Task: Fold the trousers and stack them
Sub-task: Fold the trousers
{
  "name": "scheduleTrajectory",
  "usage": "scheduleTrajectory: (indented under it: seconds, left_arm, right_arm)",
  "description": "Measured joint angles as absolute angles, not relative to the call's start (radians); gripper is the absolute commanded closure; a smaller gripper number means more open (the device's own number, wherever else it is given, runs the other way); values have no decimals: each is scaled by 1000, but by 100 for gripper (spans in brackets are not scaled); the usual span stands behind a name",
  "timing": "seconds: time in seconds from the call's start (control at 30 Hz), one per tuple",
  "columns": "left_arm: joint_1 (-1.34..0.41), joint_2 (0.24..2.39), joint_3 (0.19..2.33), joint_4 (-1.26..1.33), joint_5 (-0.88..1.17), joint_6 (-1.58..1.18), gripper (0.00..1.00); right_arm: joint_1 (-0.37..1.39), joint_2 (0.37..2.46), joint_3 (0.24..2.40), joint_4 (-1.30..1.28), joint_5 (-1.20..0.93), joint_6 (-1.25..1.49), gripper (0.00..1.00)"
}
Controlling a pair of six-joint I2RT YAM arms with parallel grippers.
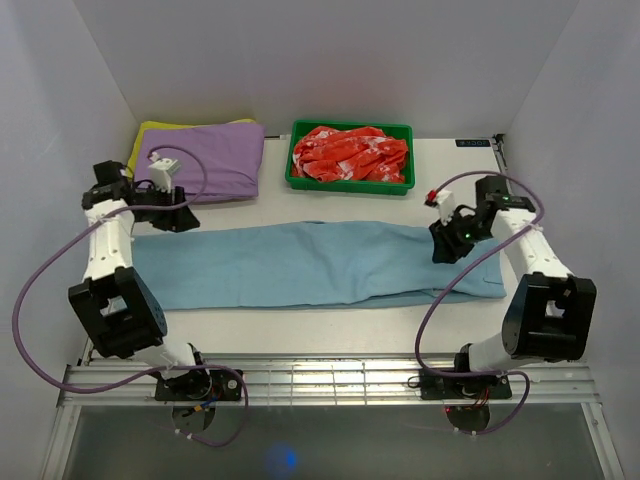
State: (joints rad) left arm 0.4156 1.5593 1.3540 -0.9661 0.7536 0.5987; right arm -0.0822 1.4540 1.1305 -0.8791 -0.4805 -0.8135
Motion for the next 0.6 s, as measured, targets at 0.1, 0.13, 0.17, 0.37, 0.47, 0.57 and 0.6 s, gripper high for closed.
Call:
scheduleTrajectory:
  seconds: [0.1,0.13,0.17,0.37,0.47,0.57,0.6]
  left_arm:
    - [247,1502,1273,-905,788,533,48]
    - [190,1493,1226,-873,796,511,52]
    - [142,1491,1179,-856,797,494,53]
    - [41,1525,984,-796,761,414,54]
    - [-1,1525,997,-747,741,389,48]
    - [-67,1550,1076,-706,720,359,44]
    - [-89,1570,1121,-693,712,351,44]
  right_arm:
    - [4,1490,1011,-882,-485,-811,64]
    - [17,1501,971,-881,-478,-809,65]
    - [29,1511,936,-882,-470,-809,67]
    - [46,1517,808,-811,-427,-825,78]
    - [54,1498,795,-799,-419,-840,72]
    - [70,1489,804,-819,-411,-870,60]
    - [76,1489,815,-836,-410,-879,55]
